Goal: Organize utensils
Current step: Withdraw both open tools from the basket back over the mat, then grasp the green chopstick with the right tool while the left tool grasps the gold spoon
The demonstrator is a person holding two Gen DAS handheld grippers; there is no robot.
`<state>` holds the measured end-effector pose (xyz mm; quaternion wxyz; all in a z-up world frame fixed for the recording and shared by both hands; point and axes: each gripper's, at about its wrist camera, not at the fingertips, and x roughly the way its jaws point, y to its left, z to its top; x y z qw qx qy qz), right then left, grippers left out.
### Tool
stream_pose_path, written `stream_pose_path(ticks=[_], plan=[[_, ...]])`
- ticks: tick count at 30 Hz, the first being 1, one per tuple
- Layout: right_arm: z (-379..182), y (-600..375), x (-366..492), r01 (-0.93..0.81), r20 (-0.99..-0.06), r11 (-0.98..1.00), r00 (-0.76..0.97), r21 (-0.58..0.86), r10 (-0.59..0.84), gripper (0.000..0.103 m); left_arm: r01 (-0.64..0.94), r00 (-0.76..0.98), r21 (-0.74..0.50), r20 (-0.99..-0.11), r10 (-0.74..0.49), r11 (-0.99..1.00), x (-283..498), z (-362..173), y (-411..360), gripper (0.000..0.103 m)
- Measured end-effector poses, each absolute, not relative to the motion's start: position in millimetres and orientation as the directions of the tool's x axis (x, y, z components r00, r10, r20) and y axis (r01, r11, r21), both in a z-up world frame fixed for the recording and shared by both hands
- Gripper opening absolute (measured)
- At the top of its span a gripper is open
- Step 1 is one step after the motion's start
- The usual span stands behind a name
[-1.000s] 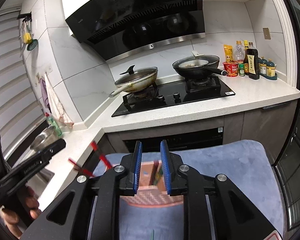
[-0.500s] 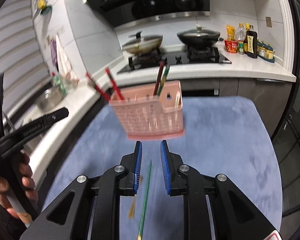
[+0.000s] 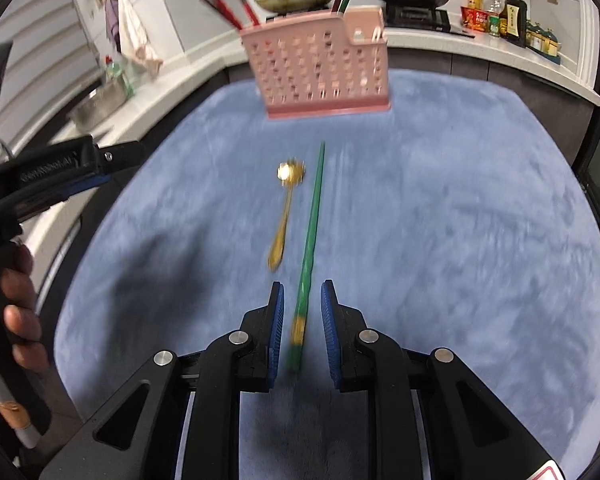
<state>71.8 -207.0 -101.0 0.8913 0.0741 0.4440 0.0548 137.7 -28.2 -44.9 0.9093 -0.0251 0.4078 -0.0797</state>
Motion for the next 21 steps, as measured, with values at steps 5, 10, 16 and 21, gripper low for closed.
stream_pose_path(ticks=[5,10,16,21], plan=[[-119,-201,69,-0.028,-0.801,0.981,0.573,0.19,0.172,0.02,0.135,0.621,-0.095,-0.768,-0.159,0.986,125,-62,-30,0.049],[-129,-202,70,-0.015,-0.809,0.98,0.562,0.197,0.171,0.02,0.134,0.602,-0.088,-0.784,-0.151,0.987,117,-72,-28,0.049],[-137,-204,73,-0.002,-0.813,0.976,0.554,0.216,0.181,0.02,0.129,0.59,-0.081,-0.795,-0.142,0.988,115,-78,-26,0.049],[-138,-206,73,0.0,-0.811,0.977,0.558,0.212,0.176,0.008,0.13,0.579,-0.081,-0.803,-0.142,0.988,116,-82,-29,0.05]])
